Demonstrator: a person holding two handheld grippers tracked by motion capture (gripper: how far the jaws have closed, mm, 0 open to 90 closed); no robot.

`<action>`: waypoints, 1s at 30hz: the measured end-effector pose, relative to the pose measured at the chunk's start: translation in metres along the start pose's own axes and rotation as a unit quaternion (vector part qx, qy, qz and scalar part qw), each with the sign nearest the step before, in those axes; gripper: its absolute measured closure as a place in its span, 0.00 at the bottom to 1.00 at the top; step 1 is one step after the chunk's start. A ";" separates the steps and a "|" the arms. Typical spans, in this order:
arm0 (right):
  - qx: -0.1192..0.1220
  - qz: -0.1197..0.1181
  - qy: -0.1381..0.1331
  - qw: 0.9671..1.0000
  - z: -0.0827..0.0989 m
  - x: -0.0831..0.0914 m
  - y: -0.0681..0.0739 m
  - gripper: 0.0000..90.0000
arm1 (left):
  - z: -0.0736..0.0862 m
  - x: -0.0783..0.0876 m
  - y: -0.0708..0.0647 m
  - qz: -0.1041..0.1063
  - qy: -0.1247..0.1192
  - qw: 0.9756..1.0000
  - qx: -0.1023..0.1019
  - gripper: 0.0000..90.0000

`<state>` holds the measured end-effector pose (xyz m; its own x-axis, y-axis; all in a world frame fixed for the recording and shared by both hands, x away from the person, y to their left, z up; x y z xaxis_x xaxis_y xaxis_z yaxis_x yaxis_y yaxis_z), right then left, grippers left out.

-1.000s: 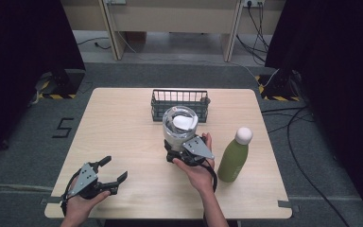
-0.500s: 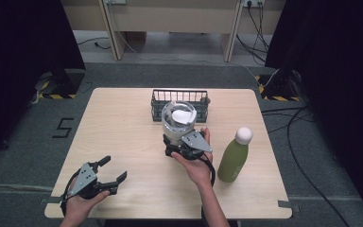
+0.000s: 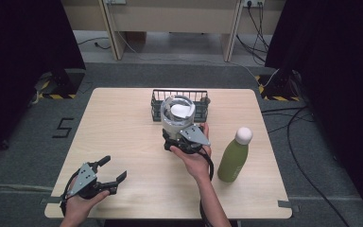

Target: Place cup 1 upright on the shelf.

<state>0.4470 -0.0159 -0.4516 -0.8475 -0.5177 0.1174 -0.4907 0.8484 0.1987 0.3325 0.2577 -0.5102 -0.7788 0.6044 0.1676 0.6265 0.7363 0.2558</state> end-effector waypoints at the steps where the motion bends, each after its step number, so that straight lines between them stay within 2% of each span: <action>1: 0.001 0.001 -0.001 1.000 -0.001 -0.001 0.000 0.12 | 0.000 0.000 0.000 0.000 0.000 1.000 0.000 0.16; 30: -0.004 0.018 -0.006 1.000 -0.026 -0.034 -0.011 0.12 | 0.001 0.002 0.003 -0.005 -0.002 1.000 0.005 0.16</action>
<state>0.4861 -0.0101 -0.4327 -0.8672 -0.4849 0.1127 -0.4577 0.8657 0.2029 0.3330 0.2611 -0.5098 -0.7844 0.5991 0.1608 0.6196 0.7448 0.2478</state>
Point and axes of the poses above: each handheld gripper's, and its own axes: x roughly backward along the jaws, z roughly out of its underside, y roughly to its left, the point moved 4 cm from there along -x, roughly forward along the jaws, and after that the axes turned 13 degrees about -x, right-handed, at the moved point
